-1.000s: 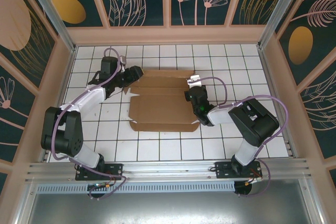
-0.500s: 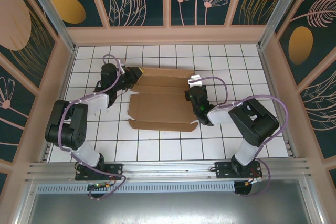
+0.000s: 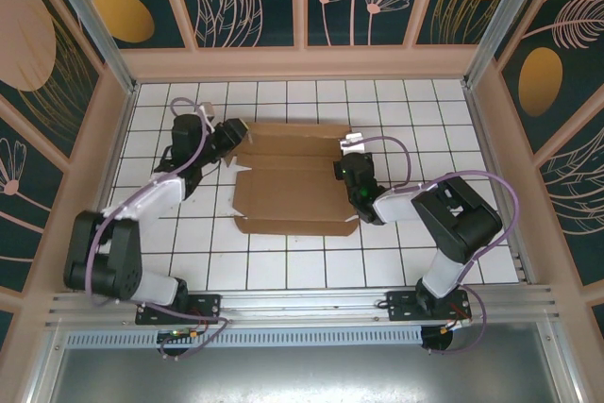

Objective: Fold the paper box

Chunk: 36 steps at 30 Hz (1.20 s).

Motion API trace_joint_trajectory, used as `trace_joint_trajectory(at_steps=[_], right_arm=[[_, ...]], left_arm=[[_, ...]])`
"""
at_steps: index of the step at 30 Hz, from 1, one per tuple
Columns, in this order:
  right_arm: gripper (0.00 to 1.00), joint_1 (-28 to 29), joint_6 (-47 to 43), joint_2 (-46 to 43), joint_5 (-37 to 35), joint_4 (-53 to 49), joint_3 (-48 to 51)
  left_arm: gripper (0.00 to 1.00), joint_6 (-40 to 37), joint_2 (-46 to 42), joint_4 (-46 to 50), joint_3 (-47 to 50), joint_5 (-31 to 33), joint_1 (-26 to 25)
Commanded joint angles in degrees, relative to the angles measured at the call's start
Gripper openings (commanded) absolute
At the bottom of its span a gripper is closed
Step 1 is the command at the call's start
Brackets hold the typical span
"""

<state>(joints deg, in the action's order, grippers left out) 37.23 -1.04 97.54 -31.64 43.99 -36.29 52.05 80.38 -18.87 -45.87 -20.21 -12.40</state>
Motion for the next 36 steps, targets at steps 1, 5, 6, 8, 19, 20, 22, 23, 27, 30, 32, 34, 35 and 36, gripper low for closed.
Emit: trace_joint_trajectory(at_steps=[1,5,6,8,19,20,22,23,27,30,32,34,35,36], right_arm=[[0.0,-0.51,1.39,-0.94,-0.76,-2.97,-0.43],[0.0,-0.53,1.55,-0.35,-0.11,-2.73,-0.8],[0.0,-0.56,1.61,-0.3,0.12,-2.77,-0.75],[0.0,-0.55,1.83,-0.16,0.64,-2.73,-0.73],[0.0,-0.36,1.83,-1.25,2.05,-3.25,-0.01],[0.0,-0.27,1.83,-1.15,2.33,-3.27,0.06],[0.0,-0.21,1.68,-1.01,2.77,-3.3,-0.13],[0.0,-0.09,1.57,-0.95,2.73,-3.48,-0.34],[0.0,-0.07,1.48,-0.98,3.23,-3.56,-0.36],[0.0,0.02,1.48,-0.98,4.06,-3.8,-0.61],[0.0,0.09,1.4,-1.0,4.48,-3.94,-0.77],[0.0,0.08,1.4,-1.01,4.66,-3.99,-0.8],[0.0,0.1,1.39,-1.01,4.78,-3.99,-0.8],[0.0,0.11,1.39,-0.96,4.86,-3.98,-0.77]], left_arm=[[0.25,-8.21,-7.64,8.73,1.86,7.55,-1.38],[0.07,-10.72,-11.5,13.15,4.86,11.99,-5.48],[0.05,-10.93,-11.61,13.12,5.6,12.43,-6.63],[0.01,-11.27,-10.29,12.88,6.39,13.26,-8.76],[0.0,-6.96,8.24,9.81,0.1,13.8,-5.59],[0.0,-6.63,10.43,9.44,-0.79,12.65,-4.8],[0.0,-6.32,13.74,9.55,-2.6,11.95,-3.57],[0.0,-6.39,15.15,9.56,-3.31,12.03,-3.17],[0.16,-7.59,17.44,12.04,-6.2,14.97,-2.55],[0.31,-8.6,20.84,13.95,-8.17,16.55,-2.41],[0.36,-9.19,22.26,15.23,-9.47,17.41,-2.3],[0.39,-9.59,23.21,15.68,-9.5,17.39,-2.21],[0.4,-9.84,23.72,16.16,-9.57,17.66,-2.2],[0.4,-10.14,24.02,16.71,-11.22,18.3,-2.19]])
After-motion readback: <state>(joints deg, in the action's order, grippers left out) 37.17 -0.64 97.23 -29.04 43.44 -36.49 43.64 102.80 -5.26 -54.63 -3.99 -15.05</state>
